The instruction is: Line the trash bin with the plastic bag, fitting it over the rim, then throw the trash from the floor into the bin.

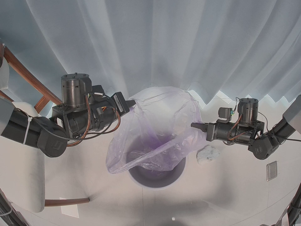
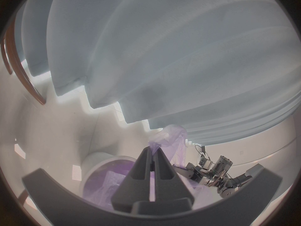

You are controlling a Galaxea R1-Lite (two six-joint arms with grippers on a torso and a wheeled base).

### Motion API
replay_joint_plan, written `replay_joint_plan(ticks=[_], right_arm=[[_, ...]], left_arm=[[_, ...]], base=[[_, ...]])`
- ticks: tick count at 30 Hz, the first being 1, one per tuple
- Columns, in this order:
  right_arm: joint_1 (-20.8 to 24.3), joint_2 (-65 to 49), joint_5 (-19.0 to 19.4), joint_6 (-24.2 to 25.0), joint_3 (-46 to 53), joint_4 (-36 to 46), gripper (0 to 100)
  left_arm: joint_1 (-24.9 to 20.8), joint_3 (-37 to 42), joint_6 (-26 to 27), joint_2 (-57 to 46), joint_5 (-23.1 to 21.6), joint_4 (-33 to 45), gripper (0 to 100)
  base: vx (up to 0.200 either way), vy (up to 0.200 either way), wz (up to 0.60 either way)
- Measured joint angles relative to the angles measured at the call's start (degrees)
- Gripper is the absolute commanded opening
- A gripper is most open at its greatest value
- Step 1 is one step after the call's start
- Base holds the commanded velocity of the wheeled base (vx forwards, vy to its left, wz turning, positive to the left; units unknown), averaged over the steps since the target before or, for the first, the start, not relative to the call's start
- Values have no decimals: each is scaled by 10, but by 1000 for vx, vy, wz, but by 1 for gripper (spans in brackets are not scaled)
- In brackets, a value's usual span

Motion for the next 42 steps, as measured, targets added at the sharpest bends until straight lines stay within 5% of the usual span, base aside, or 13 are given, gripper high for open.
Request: replay_joint_plan(ticks=[9, 15, 16, 21, 31, 42], right_arm=[[-9, 65, 0, -21, -58, -7, 0], [-21, 115, 0, -51, -67, -73, 0], [-23, 124, 0, -53, -67, -85, 100], [-34, 149, 1, -34, -65, -120, 100], [-56, 67, 26, 148, -24, -109, 100], [-90, -66, 43, 189, 5, 134, 100]], left_arm=[[40, 13, 85, 29, 6, -5, 0], [46, 50, 95, 41, 9, -8, 0], [46, 56, 95, 43, 9, -8, 0], [45, 73, 96, 44, 11, -8, 0], [14, 108, 96, 7, 12, -4, 0], [-31, 194, 120, -35, 12, -24, 0]], base=[[0, 0, 0], [0, 0, 0], [0, 0, 0], [0, 0, 0], [0, 0, 0], [0, 0, 0]])
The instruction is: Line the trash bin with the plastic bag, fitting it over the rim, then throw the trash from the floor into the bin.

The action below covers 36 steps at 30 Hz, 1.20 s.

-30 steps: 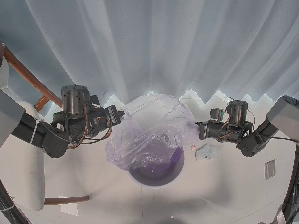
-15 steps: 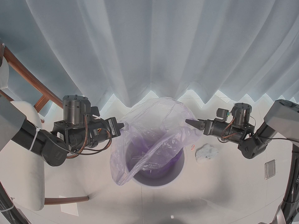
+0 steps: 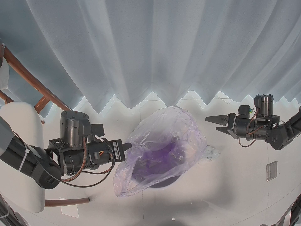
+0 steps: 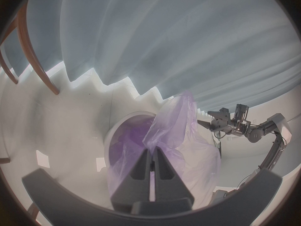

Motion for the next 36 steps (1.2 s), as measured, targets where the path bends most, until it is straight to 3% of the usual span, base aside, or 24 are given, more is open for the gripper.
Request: replay_joint_plan(ticks=[6, 9, 14, 19, 27, 33, 34, 36], right_arm=[[20, -59, -8, -12, -11, 174, 100], [54, -78, -41, -20, -8, 207, 100], [116, -87, -114, -28, 8, 203, 100], [155, -87, -125, -32, 27, 204, 100], [177, -95, -149, -48, 92, 195, 100], [200, -106, -155, -49, 143, 119, 100], [202, -105, -156, -49, 151, 102, 0], [205, -101, -157, -50, 158, 74, 0]], left_arm=[[-3, 6, 2, -6, 5, -25, 0], [-4, 8, 2, -7, 9, -32, 0], [-2, 9, 2, -8, 12, -40, 0], [-2, 9, 2, -9, 13, -42, 0], [-1, -2, 1, -3, 14, -49, 0], [-1, -3, 1, 8, 14, -66, 0], [-1, -3, 0, 10, 14, -68, 0], [-1, -3, 1, 13, 14, -69, 0]], base=[[0, 0, 0], [0, 0, 0], [0, 0, 0], [0, 0, 0], [0, 0, 0], [0, 0, 0], [0, 0, 0], [0, 0, 0]])
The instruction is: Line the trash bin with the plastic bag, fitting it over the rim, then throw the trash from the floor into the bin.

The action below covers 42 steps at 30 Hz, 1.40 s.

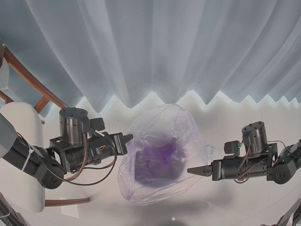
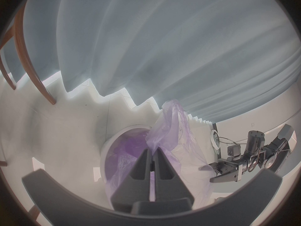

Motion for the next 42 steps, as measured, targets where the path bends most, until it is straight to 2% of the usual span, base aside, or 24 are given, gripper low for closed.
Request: replay_joint_plan(ticks=[11, 17, 22, 26, 35, 42], right_arm=[[2, 47, -9, -5, 27, -94, 0], [-23, 74, -9, -22, 30, -153, 0], [-62, 121, -4, -76, 26, -253, 0], [-89, 165, 4, -97, 7, -318, 0], [-121, 241, 19, -105, -141, -335, 0], [-127, 276, 45, -107, -257, -305, 0]], left_arm=[[12, 2, 1, 15, -1, -2, 0], [20, 10, 7, 20, -1, 6, 0], [23, 34, 45, 14, -1, 17, 0], [33, 53, 91, 7, -1, 22, 0], [66, 66, 120, -1, 0, 25, 0], [79, 57, 123, 4, -4, 25, 0]], base=[[0, 0, 0], [0, 0, 0], [0, 0, 0], [0, 0, 0], [0, 0, 0], [0, 0, 0]])
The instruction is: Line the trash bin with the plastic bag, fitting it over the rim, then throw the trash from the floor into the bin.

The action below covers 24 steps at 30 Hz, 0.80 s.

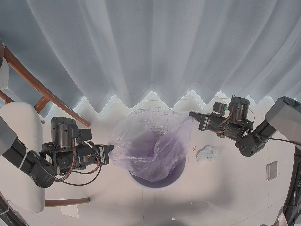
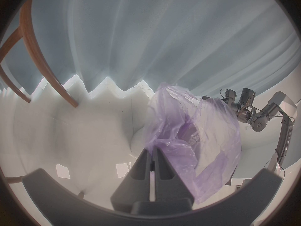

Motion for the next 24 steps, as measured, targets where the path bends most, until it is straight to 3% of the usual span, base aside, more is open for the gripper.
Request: replay_joint_plan(ticks=[13, 24], right_arm=[[-2, 52, 11, -5, -34, 0, 0], [2, 85, 12, -16, -21, -17, 0]], left_arm=[[58, -63, 25, 107, 2, -5, 0], [66, -58, 35, 159, -2, -9, 0]], base=[[0, 0, 0], [0, 0, 0]])
